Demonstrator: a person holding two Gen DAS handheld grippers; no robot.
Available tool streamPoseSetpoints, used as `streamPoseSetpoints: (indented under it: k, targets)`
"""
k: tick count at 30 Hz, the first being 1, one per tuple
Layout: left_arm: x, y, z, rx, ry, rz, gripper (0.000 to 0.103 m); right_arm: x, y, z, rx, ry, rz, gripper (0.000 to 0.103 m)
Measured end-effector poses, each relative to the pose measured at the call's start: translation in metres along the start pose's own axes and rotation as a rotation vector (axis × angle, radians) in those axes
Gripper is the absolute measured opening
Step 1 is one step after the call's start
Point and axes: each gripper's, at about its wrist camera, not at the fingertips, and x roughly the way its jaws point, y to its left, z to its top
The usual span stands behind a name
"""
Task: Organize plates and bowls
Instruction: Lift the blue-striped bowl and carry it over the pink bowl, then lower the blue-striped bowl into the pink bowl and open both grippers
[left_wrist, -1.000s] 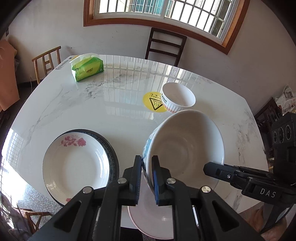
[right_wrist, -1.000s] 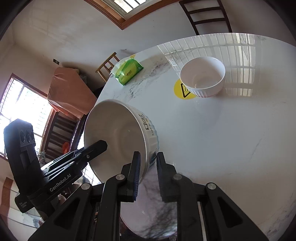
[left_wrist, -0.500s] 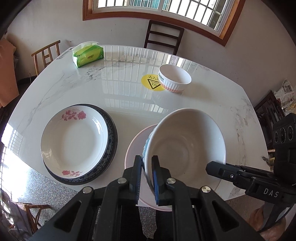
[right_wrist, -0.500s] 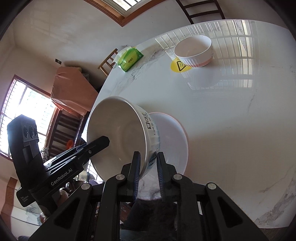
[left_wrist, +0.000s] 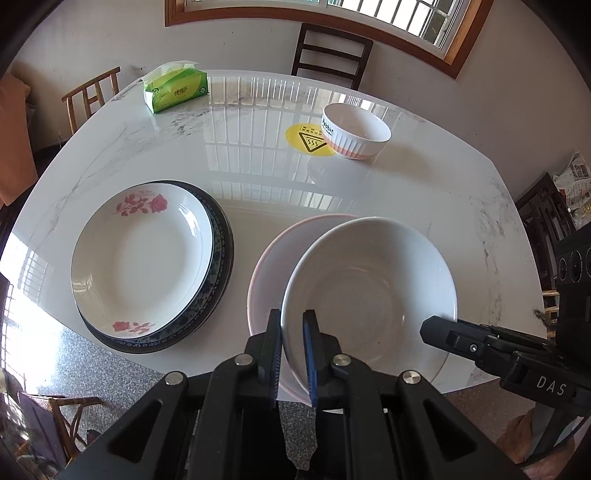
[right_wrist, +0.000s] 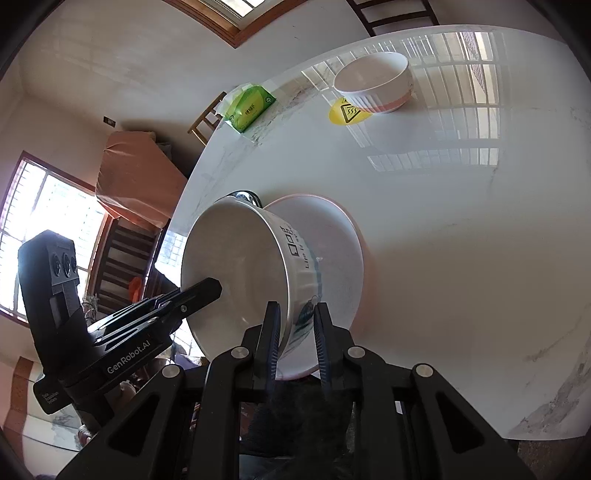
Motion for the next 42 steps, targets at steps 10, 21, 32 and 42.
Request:
streamPoseSetpoints:
  k: [10,21,32,42]
  targets:
    - [0.018,0.005,-0.002,-0.011,0.040,0.013,0.011,0.009,-0.007,0.000,0.015,0.015,-0.008,0.020]
    - [0.022,-0.002,-0.004,0.033,0.007,0.059,0.012,0.014,-0.006,-0.001,-0.014,0.005,-0.038,0.020]
    - [-0.003,-0.015,-0.008,0.124,-0.195,0.185,0.020,0.008,-0.001,-0.001,-0.068,-0.039,-0.069,0.020]
    - [-0.003,-0.023,-0.005,0.155,-0.205,0.196,0.021,-0.007,-0.007,0.002,-0.064,-0.114,-0.057,0.027]
